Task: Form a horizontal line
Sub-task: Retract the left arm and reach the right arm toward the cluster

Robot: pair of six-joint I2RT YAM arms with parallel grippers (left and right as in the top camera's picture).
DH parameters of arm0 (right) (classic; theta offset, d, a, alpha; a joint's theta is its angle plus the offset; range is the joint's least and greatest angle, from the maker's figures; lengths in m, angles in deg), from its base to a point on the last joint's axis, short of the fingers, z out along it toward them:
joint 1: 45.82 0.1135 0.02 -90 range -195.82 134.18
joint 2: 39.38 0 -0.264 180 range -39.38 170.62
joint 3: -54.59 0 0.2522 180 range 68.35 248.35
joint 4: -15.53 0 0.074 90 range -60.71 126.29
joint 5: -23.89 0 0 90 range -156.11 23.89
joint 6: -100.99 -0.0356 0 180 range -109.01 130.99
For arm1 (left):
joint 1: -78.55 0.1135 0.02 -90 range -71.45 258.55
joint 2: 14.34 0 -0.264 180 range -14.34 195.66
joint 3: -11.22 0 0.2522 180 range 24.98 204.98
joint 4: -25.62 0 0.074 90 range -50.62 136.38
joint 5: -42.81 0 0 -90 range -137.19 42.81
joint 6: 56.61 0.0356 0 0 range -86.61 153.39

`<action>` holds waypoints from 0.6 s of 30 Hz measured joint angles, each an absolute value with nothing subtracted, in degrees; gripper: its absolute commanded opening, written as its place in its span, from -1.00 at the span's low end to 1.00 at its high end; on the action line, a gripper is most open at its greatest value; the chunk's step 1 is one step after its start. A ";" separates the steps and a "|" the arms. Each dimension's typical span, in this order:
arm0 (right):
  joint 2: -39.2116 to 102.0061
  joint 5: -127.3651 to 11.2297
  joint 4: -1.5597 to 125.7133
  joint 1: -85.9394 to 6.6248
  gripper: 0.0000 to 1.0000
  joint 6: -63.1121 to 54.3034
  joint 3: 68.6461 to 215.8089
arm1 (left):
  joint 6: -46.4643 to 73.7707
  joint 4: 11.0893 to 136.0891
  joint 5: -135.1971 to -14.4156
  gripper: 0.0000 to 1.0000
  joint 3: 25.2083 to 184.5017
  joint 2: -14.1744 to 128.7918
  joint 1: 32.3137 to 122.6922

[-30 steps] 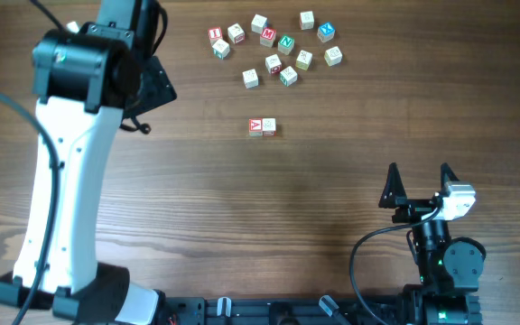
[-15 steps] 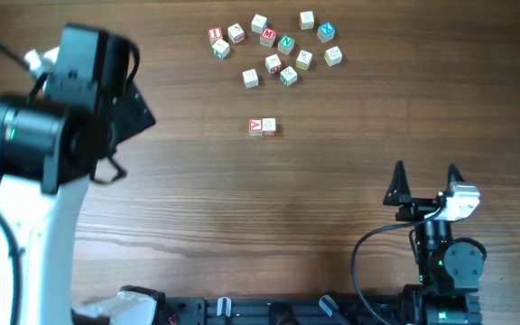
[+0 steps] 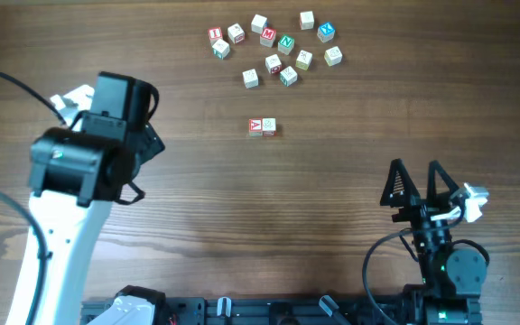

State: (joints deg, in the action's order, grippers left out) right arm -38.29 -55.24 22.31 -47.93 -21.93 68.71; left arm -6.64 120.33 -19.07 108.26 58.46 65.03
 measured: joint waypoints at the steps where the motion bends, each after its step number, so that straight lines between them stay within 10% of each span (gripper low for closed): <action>1: -38.05 -54.06 22.07 -47.93 0.99 -22.85 68.71 | -6.88 119.04 -19.07 1.00 106.34 58.41 65.03; 18: 21.16 -44.00 46.74 -45.09 1.00 -15.79 115.90 | -9.64 114.12 -18.68 1.00 95.83 58.15 67.42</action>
State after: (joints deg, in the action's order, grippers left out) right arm 21.16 -44.00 46.74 -45.09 -15.79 115.90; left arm -9.64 114.12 -18.68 95.83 58.15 67.42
